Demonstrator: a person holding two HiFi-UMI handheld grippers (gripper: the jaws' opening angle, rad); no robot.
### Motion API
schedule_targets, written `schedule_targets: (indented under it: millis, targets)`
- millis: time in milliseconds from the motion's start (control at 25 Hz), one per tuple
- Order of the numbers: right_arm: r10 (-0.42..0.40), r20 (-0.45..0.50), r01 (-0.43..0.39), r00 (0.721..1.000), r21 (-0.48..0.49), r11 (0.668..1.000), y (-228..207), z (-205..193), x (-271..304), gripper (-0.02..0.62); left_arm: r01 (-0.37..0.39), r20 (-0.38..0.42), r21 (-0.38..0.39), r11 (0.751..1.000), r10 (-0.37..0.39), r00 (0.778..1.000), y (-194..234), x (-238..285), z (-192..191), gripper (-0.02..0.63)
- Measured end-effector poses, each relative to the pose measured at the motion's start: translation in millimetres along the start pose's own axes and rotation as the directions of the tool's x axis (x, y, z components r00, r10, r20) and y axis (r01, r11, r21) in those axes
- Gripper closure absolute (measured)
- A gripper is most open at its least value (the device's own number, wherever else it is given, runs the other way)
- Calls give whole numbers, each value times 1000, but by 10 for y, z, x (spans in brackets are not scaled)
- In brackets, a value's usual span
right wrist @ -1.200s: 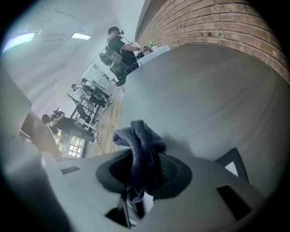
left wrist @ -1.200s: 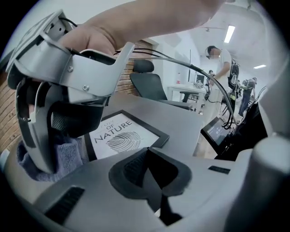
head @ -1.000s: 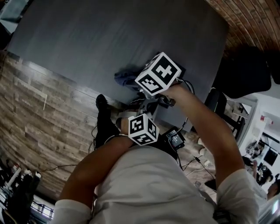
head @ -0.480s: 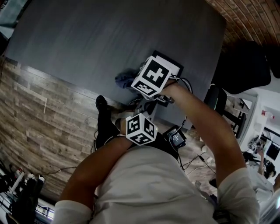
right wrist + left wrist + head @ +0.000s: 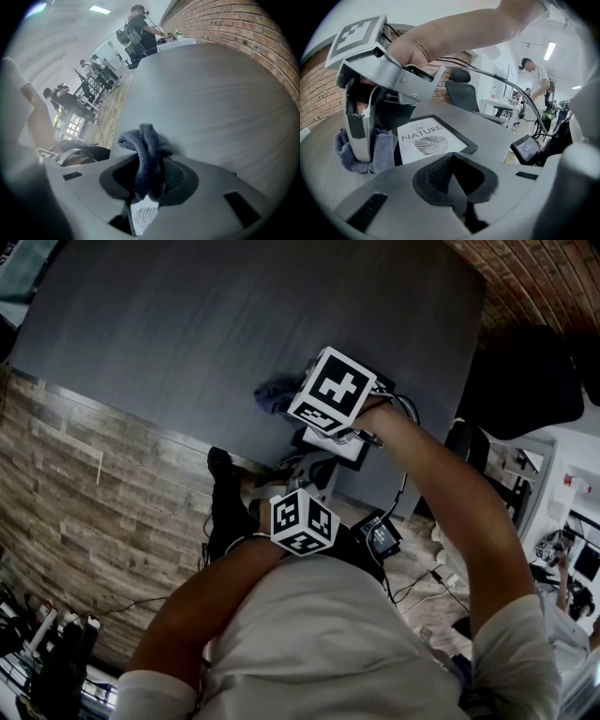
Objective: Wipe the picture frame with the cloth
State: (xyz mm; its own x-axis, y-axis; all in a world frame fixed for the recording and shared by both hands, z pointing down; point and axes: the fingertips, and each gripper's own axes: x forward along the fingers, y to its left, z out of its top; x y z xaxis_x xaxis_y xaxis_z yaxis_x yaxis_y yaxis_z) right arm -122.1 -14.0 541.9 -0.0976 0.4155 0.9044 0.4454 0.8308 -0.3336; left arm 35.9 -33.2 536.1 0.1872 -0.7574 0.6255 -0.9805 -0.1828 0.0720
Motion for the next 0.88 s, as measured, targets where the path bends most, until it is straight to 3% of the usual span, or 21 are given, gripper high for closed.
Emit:
schedule_targets:
  millis: [360, 680, 880]
  targets:
    - [-61, 16, 61, 998, 10, 998, -320, 7, -118, 489, 2, 1, -10, 1000, -2, 1000, 8, 17, 10, 598]
    - [-164, 35, 163, 986, 17, 986, -675, 28, -273, 488, 7, 7, -26, 1000, -7, 1000, 12, 16, 16, 598]
    - [-255, 66, 253, 965, 39, 967, -925, 41, -400, 488, 7, 12, -21, 1000, -7, 1000, 11, 14, 17, 598]
